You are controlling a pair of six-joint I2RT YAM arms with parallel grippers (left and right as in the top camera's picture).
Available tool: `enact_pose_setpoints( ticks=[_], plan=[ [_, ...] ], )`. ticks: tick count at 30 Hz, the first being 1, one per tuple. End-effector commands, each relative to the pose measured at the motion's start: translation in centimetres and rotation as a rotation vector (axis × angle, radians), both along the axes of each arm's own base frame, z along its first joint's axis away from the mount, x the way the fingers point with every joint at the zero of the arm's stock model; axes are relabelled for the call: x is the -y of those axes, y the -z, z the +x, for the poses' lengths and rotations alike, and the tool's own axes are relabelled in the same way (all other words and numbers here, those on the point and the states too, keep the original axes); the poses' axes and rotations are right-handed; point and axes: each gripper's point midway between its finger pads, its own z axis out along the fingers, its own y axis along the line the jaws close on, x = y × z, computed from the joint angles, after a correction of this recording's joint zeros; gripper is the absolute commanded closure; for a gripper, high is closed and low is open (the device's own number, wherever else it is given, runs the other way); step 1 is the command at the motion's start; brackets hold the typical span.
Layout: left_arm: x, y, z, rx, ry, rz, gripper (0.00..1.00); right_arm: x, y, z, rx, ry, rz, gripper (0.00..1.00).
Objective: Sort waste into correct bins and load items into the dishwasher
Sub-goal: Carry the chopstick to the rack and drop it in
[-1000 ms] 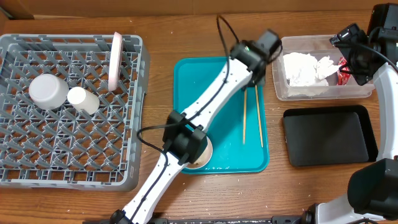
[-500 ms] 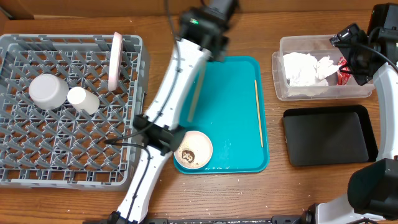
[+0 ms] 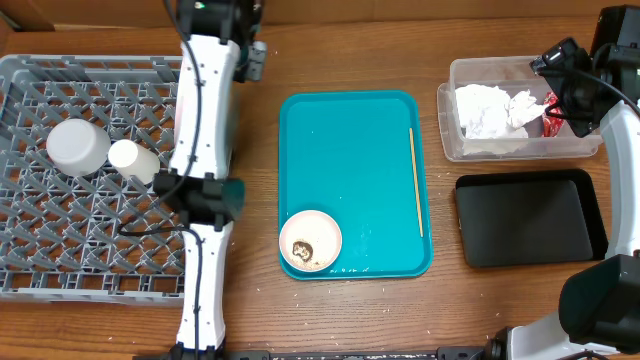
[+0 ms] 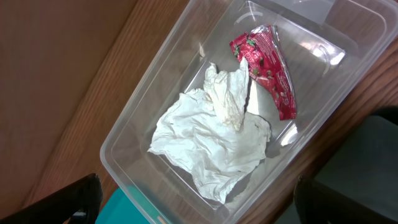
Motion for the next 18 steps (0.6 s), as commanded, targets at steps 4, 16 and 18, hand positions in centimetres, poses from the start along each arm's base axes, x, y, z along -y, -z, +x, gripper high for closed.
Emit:
enact_pose_setpoints(
  ticks=[4,16,18],
  plan=[
    [-3.8,0.8,-0.4,-0.055,-0.022,-0.022,0.96,0.3,-0.7,-0.1,0.018,0.011,-0.01,0.0],
    [-7.5,1.2,-0.6,-0.064,-0.147,-0.066,0.64,0.3,-0.7,-0.1,0.018,0.011,-0.01,0.0],
    [-7.6,1.2,-0.6,-0.064,-0.147,-0.066,0.44,0.3,-0.7,-0.1,0.018,0.011,-0.01,0.0]
  ],
)
